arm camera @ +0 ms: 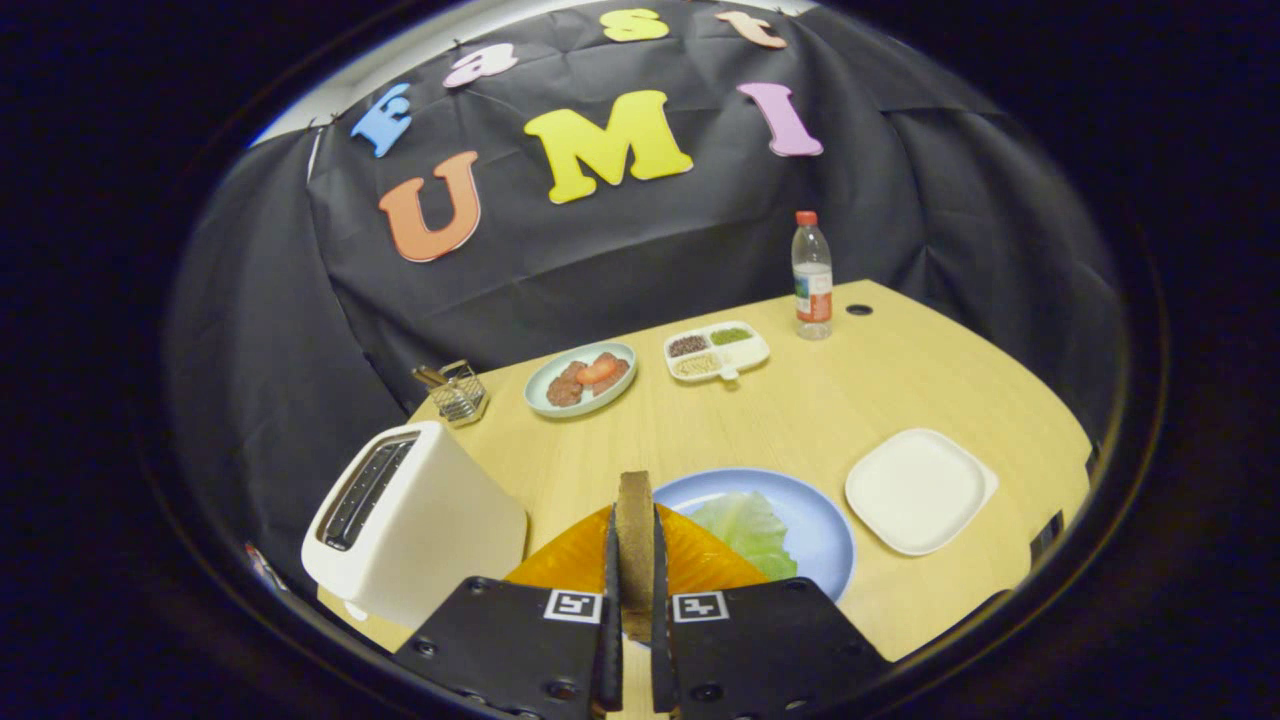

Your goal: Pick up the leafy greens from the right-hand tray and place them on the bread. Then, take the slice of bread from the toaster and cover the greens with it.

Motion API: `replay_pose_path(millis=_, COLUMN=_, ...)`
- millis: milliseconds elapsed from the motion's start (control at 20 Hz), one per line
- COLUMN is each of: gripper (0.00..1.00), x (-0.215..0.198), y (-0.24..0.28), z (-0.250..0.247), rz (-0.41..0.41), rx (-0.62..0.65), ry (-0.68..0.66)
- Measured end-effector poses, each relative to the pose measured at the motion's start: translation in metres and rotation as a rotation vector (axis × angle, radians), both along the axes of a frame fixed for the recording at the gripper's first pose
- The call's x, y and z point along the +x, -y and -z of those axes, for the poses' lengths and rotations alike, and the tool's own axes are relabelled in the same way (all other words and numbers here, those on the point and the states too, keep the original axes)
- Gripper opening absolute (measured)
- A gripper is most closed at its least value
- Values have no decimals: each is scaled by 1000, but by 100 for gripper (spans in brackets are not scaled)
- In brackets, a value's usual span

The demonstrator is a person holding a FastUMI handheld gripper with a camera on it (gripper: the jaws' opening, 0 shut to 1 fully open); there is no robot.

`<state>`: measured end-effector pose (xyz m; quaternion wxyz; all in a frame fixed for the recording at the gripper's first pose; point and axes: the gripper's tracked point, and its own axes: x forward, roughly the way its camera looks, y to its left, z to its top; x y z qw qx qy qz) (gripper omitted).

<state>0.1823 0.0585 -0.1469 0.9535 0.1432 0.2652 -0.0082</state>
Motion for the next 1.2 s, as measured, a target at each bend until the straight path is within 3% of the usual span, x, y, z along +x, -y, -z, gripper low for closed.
replay_pose_path(millis=150, gripper=11, x=1, y=29, z=18, rz=33, rx=10, ry=-16)
replay_pose_path(millis=500, gripper=11, x=4, y=63, z=65, rz=22, rx=9, ry=-39)
replay_pose_path(millis=800, gripper=17, x=5, y=69, z=75, rz=-46, rx=7, ry=5)
replay_pose_path(millis=900, gripper=30, x=2, y=80, z=76, rz=-19, rx=-63, ry=4)
replay_pose_path(millis=950, gripper=48, x=2, y=81, z=76, rz=-23, rx=-85, ry=9)
replay_pose_path(millis=1050, gripper=53, x=1, y=83, z=66, rz=-12, rx=-131, ry=36)
replay_pose_path(millis=1200, gripper=78, x=-9, y=80, z=49, rz=-11, rx=-164, ry=71)
